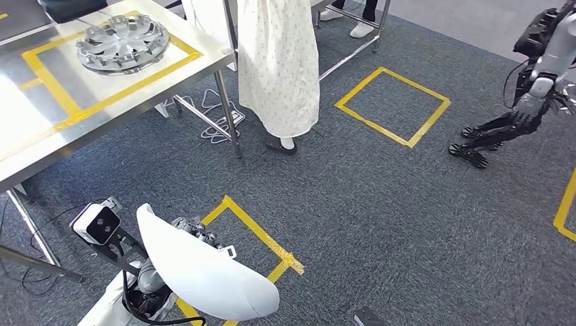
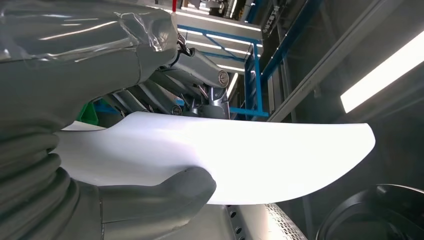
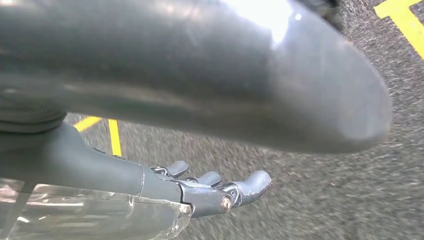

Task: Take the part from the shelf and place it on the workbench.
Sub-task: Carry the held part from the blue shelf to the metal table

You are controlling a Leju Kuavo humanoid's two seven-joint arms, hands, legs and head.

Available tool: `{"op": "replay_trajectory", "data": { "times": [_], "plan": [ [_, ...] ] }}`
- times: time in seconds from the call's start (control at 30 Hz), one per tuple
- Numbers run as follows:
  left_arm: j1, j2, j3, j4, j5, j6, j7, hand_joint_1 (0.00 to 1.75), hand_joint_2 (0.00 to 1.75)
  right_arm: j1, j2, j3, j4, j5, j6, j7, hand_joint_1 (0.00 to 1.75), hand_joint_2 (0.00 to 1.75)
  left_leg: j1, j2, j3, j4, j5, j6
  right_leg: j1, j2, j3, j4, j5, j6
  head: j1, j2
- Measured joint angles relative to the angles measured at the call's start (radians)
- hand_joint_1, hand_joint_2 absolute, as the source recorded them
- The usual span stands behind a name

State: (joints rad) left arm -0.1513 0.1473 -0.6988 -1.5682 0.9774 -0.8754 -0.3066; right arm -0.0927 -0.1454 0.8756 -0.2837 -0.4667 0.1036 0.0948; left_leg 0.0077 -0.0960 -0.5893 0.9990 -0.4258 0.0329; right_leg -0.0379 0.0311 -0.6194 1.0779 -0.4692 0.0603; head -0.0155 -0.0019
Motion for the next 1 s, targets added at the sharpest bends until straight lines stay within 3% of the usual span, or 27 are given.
{"op": "replay_trajectory", "data": {
  "times": [0.07,0.13,0.17,0.23,0.3,0.37,0.4,0.43,0.5,0.57,0.6,0.67,0.73,0.8,0.87,0.9,0.93,1.0],
  "plan": [
    [0.000,0.000,0.000,0.000,0.001,-0.001,0.000,1.75,1.75,-0.001,0.001,0.000,0.000,0.001,0.000,0.000,0.00,0.00,-0.001,-0.015,-0.010,0.012,-0.007,-0.014,0.000,0.014,0.020,-0.044,0.015,-0.012,0.000,0.000],
    [0.001,0.001,0.000,0.001,0.002,-0.002,-0.001,1.75,1.75,-0.003,0.003,0.000,0.001,0.002,0.000,0.000,0.00,0.00,0.002,-0.024,-0.015,0.014,-0.009,-0.020,0.004,-0.001,0.020,-0.042,0.015,-0.032,-0.001,0.000],
    [0.001,0.002,0.000,0.001,0.003,-0.002,-0.001,1.75,1.75,-0.003,0.003,-0.001,0.001,0.002,0.000,0.000,0.00,0.00,0.003,-0.013,-0.018,0.021,-0.014,-0.023,0.004,-0.008,0.021,-0.043,0.016,-0.038,-0.002,0.000],
    [-0.001,0.003,0.001,0.001,0.004,-0.002,-0.002,1.75,1.75,-0.004,0.004,-0.001,0.001,0.002,0.000,-0.001,0.00,0.00,0.004,0.035,-0.045,0.082,-0.050,-0.030,0.003,-0.024,0.024,-0.046,0.014,-0.051,-0.006,0.000],
    [-0.002,0.004,0.000,0.001,0.005,-0.002,-0.003,1.75,1.75,-0.002,0.002,-0.001,0.001,0.003,0.000,-0.001,0.00,0.00,0.004,0.079,-0.112,0.215,-0.112,-0.035,0.011,-0.043,0.027,-0.045,0.010,-0.060,-0.010,0.000],
    [0.000,0.005,0.000,0.002,0.006,-0.002,-0.004,1.75,1.75,0.001,0.002,-0.001,0.001,0.004,0.000,0.000,0.00,0.00,0.005,0.089,-0.165,0.313,-0.140,-0.035,0.019,-0.066,0.028,-0.045,0.006,-0.065,-0.010,0.000],
    [0.000,0.005,0.000,0.003,0.007,-0.002,-0.005,1.75,1.75,0.000,0.001,-0.001,0.001,0.005,0.000,0.000,0.00,0.00,0.004,0.091,-0.165,0.309,-0.126,-0.032,0.023,-0.077,0.030,-0.045,0.005,-0.067,-0.010,0.000],
    [0.000,0.006,0.000,0.003,0.007,-0.002,-0.006,1.75,1.75,-0.001,0.002,-0.001,0.001,0.006,0.000,0.000,0.00,0.00,0.001,0.095,-0.143,0.263,-0.096,-0.024,0.027,-0.087,0.033,-0.045,0.003,-0.070,-0.010,0.000],
    [-0.003,0.007,0.000,0.003,0.008,-0.002,-0.008,1.75,1.75,-0.003,0.006,-0.001,0.001,0.008,0.002,0.001,0.00,0.00,-0.014,0.138,-0.069,0.122,-0.035,0.003,0.034,-0.106,0.040,-0.046,-0.002,-0.071,-0.009,0.000],
    [-0.006,0.007,0.001,0.002,0.009,-0.002,-0.010,1.75,1.75,-0.004,0.010,-0.002,0.002,0.011,0.004,0.001,0.00,0.00,-0.031,0.178,-0.027,0.040,-0.015,0.027,0.036,-0.125,0.045,-0.047,-0.007,-0.067,-0.008,0.000],
    [-0.007,0.007,0.001,0.002,0.010,-0.002,-0.010,1.75,1.75,-0.004,0.011,-0.002,0.002,0.012,0.006,0.001,0.00,0.00,-0.035,0.180,-0.026,0.032,-0.017,0.032,0.037,-0.136,0.046,-0.049,-0.008,-0.064,-0.007,0.000],
    [-0.007,0.007,0.001,0.002,0.010,-0.002,-0.011,1.75,1.75,-0.006,0.012,-0.002,0.001,0.012,0.008,0.001,0.00,0.00,-0.034,0.155,-0.017,0.014,-0.008,0.036,0.038,-0.149,0.053,-0.053,-0.010,-0.057,-0.007,0.000],
    [-0.009,0.005,0.000,0.001,0.012,-0.003,-0.012,1.75,1.75,-0.008,0.012,-0.002,0.001,0.013,0.008,0.002,0.00,0.00,-0.023,0.127,0.001,-0.015,0.008,0.039,0.037,-0.110,0.041,-0.016,-0.031,-0.054,-0.005,0.000],
    [-0.012,0.003,-0.001,0.002,0.012,-0.004,-0.013,1.75,1.75,-0.007,0.009,-0.002,0.002,0.013,0.008,0.002,0.00,0.00,-0.016,0.099,0.009,-0.027,0.016,0.040,0.030,-0.054,-0.013,0.096,-0.076,-0.055,-0.001,0.000],
    [-0.009,0.001,-0.002,0.006,0.012,-0.003,-0.013,1.75,1.75,-0.003,0.005,-0.002,0.004,0.013,0.008,0.004,0.00,0.00,-0.015,0.067,0.007,-0.025,0.016,0.038,0.023,-0.037,-0.069,0.195,-0.102,-0.047,0.000,0.000],
    [-0.008,0.001,-0.003,0.007,0.011,-0.003,-0.013,1.75,1.75,-0.002,0.004,-0.002,0.005,0.013,0.008,0.004,0.00,0.00,-0.014,0.052,0.006,-0.022,0.015,0.036,0.019,-0.036,-0.075,0.196,-0.094,-0.037,0.000,0.000],
    [-0.007,0.001,-0.004,0.009,0.011,-0.003,-0.013,1.75,1.75,-0.002,0.003,-0.002,0.006,0.014,0.008,0.004,0.00,0.00,-0.012,0.037,0.006,-0.018,0.013,0.032,0.015,-0.034,-0.061,0.157,-0.070,-0.024,0.000,0.000],
    [-0.007,0.001,-0.004,0.010,0.011,-0.002,-0.013,1.75,1.75,-0.004,0.002,-0.002,0.006,0.015,0.009,0.004,0.00,0.00,-0.008,0.012,0.004,-0.004,0.004,0.018,0.007,-0.010,-0.005,0.027,-0.012,-0.002,0.001,0.000]
  ]
}}
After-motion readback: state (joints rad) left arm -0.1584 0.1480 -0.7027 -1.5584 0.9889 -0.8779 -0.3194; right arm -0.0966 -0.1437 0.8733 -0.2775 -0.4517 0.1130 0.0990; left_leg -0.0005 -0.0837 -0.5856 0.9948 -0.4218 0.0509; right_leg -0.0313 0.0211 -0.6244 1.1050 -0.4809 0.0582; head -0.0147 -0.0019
